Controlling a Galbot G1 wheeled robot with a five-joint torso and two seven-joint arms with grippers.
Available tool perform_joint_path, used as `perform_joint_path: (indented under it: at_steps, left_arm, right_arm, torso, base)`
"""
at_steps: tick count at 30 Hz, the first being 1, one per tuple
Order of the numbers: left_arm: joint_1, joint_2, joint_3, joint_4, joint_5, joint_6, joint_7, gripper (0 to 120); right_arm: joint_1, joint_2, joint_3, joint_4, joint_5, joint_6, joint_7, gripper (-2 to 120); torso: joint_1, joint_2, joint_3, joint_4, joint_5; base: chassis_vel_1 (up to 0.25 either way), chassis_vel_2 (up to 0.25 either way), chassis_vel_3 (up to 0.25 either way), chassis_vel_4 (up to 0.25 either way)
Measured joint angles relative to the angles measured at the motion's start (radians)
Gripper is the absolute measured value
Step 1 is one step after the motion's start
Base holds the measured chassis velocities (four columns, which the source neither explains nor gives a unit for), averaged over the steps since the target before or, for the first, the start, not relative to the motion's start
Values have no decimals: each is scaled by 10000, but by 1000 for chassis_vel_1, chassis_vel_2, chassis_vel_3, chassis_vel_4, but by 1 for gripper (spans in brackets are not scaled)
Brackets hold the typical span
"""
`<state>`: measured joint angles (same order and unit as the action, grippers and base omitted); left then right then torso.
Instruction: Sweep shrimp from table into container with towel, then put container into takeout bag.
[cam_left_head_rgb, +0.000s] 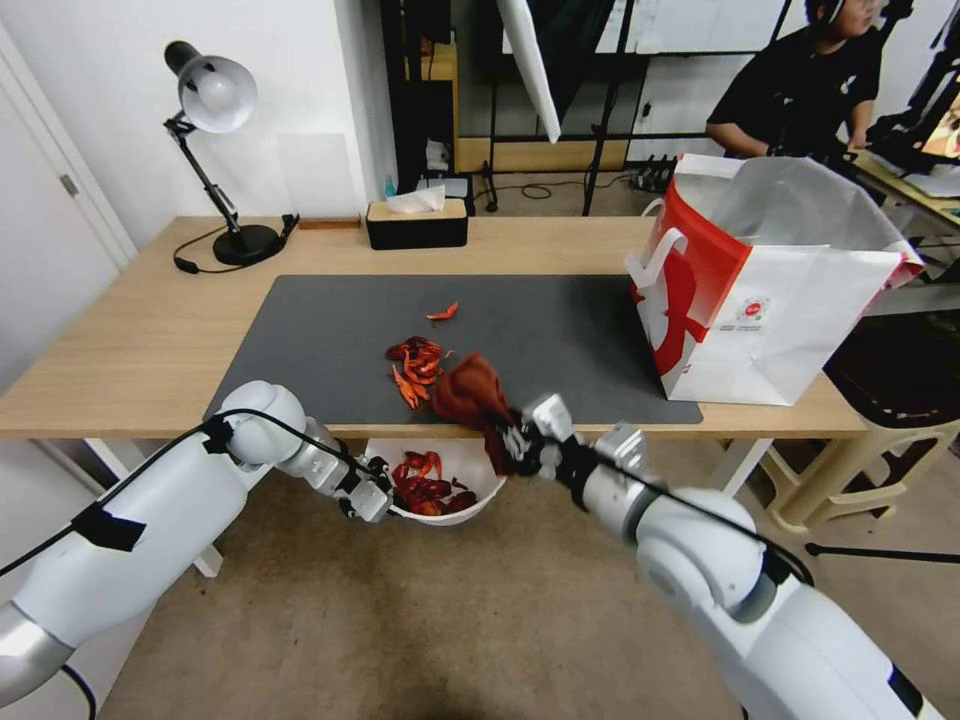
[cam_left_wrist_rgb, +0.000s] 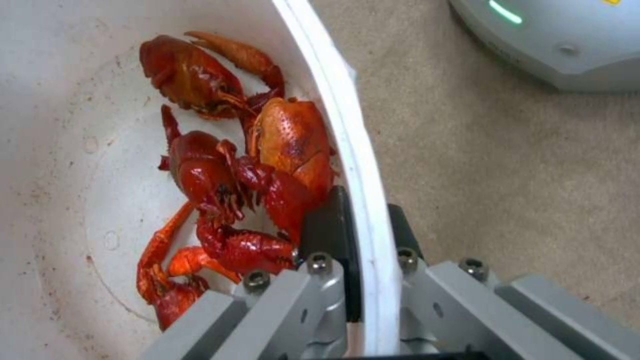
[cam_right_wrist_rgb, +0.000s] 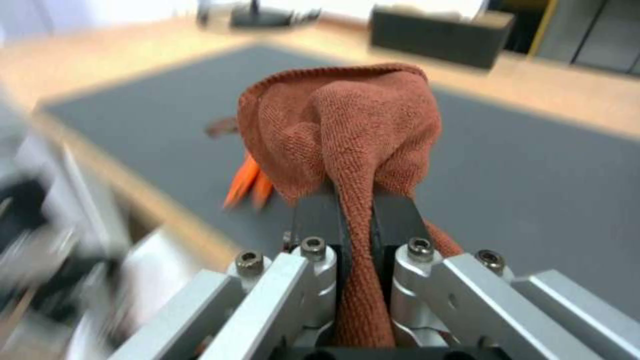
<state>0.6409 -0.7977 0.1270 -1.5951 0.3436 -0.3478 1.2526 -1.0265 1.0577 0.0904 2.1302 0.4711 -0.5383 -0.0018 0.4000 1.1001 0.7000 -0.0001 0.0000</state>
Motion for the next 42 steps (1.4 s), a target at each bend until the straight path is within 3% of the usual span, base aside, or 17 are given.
perform_joint_path:
  at_steps: [5,13,16,17,23,33,42]
  left_arm:
    - [103,29,-81,-35,10,-21,1,0]
    - [262,66,-222,-68,29,-61,18,0]
    - [317,67,-264,-67,35,-81,22,0]
    - [388,75,-315,-59,42,-133,26,0]
    - [593,99,-461,11,62,-256,25,0]
    - [510,33,-467,123,56,-325,6,0]
    - [505,75,-480,151,19,-346,2,0]
  right_arm:
    - [1417,371,-117,-1305,696,782,493,3]
    - [3453,837,-766,-3421,820,1087,908,3]
    - [4084,1094,-1095,-4512,609,1246,930,3]
    - [4923,1569,-1470,-6193,363,1557,843,3]
    - [5925,2014,-1891,-8069,97,1766,527,3]
    - [6859,2763,-2042,-9687,87,1595,-17,3]
    - [7082,2911,-2359,-10250,-75,1272,-954,3]
  torso:
    - [2,-1,1,1,1]
    - [1,-1,1,3,-1]
    - [1,-1,2,-1,-2]
    - [2,-1,2,3,0]
    - [-1,-1,0,0,-2]
    - [0,-2,0,1,-2]
    - [0,-1,0,1,0]
  base:
    - [0,0,0,0]
    - [0,0,0,0]
    - [0,0,0,0]
    - [0,0,0,0]
    - [0,0,0,0]
    - [0,0,0,0]
    - [0,0,0,0]
